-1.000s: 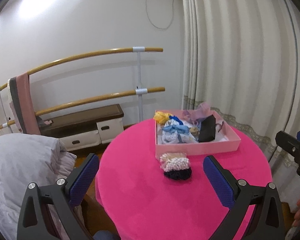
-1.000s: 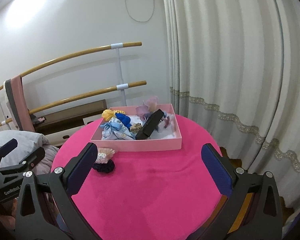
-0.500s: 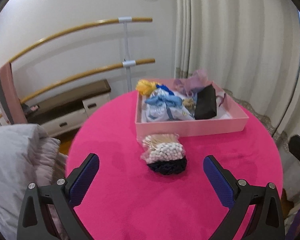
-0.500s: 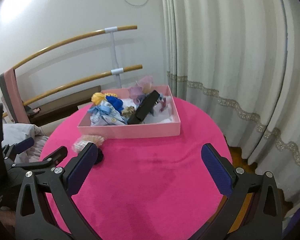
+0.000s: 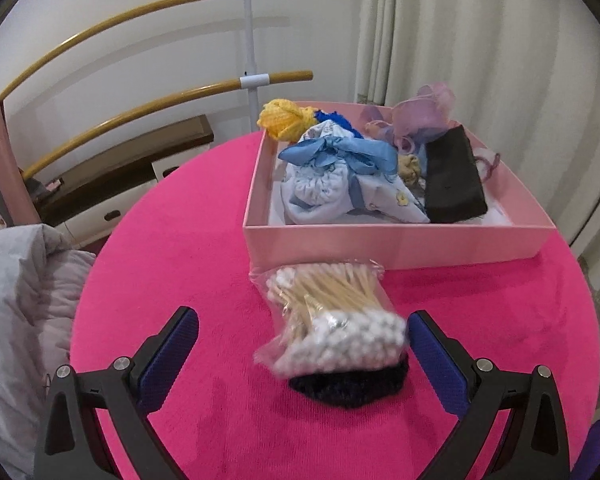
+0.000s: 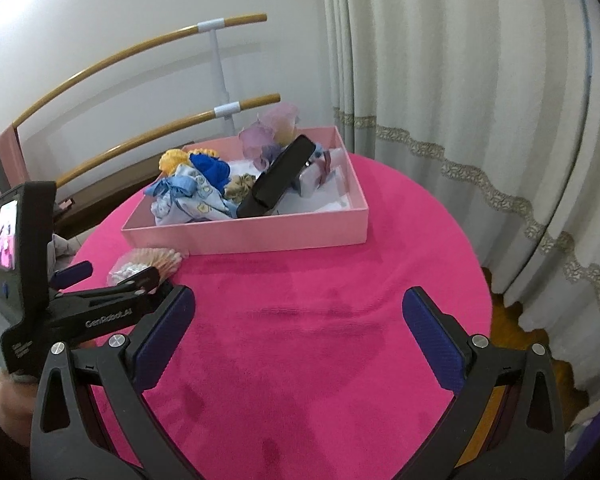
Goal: Organize soft objects
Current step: 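Grasp the cotton swab bag with the left tool while the right tool grasps the navy knitted scrunchie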
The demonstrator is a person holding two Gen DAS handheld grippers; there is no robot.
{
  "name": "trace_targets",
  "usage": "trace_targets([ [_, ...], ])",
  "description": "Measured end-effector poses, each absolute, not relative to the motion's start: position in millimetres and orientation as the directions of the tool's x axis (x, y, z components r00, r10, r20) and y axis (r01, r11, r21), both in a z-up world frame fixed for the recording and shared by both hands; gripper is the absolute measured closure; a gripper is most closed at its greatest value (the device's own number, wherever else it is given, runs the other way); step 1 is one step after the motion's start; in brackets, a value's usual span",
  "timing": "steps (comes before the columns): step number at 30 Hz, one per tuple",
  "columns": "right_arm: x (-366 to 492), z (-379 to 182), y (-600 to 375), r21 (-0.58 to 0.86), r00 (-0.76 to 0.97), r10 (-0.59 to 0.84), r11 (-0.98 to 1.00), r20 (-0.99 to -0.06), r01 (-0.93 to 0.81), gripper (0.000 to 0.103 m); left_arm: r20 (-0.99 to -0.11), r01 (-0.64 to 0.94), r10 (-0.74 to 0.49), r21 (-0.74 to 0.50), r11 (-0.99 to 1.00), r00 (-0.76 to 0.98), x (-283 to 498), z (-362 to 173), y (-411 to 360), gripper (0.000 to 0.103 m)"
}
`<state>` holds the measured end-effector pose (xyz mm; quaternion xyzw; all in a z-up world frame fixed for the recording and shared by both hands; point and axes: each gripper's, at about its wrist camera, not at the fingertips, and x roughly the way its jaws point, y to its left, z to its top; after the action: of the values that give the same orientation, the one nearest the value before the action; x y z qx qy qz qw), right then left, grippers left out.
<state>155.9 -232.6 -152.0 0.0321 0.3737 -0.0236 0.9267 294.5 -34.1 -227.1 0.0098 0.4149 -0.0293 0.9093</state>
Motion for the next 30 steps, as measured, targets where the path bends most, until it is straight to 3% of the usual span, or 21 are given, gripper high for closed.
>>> trace_targets([
  [1, 158, -154, -232, 0.042, 0.717, -0.018, 0.997, -0.697, 0.066, 0.0, -0.755, 0.062, -0.054, -0.018, 0.998, 0.654, 297, -229, -33, 0.007],
  [3, 162, -157, -232, 0.043, 0.71, -0.015, 0.997, -0.704, 0.063, 0.0, -0.762, 0.073, -0.089, -0.055, 0.996, 0.642, 303, -234, -30, 0.038],
  [5, 167, -161, -231, 0.044, 0.703, -0.011, 0.997, -0.711, 0.061, 0.0, -0.778, 0.082, -0.107, -0.072, 0.994, 0.619, 308, -240, -28, 0.05],
  [15, 199, -196, -212, 0.064, 0.64, 0.048, 0.998, -0.767, 0.002, 0.0, -0.759, 0.066, -0.09, -0.062, 0.996, 0.644, 292, -239, -12, 0.059],
  [30, 239, -224, -141, 0.152, 0.544, 0.27, 0.956, -0.795, -0.252, 0.001, -0.734, -0.011, 0.053, 0.061, 0.998, 0.677, 239, -230, 25, 0.06],
])
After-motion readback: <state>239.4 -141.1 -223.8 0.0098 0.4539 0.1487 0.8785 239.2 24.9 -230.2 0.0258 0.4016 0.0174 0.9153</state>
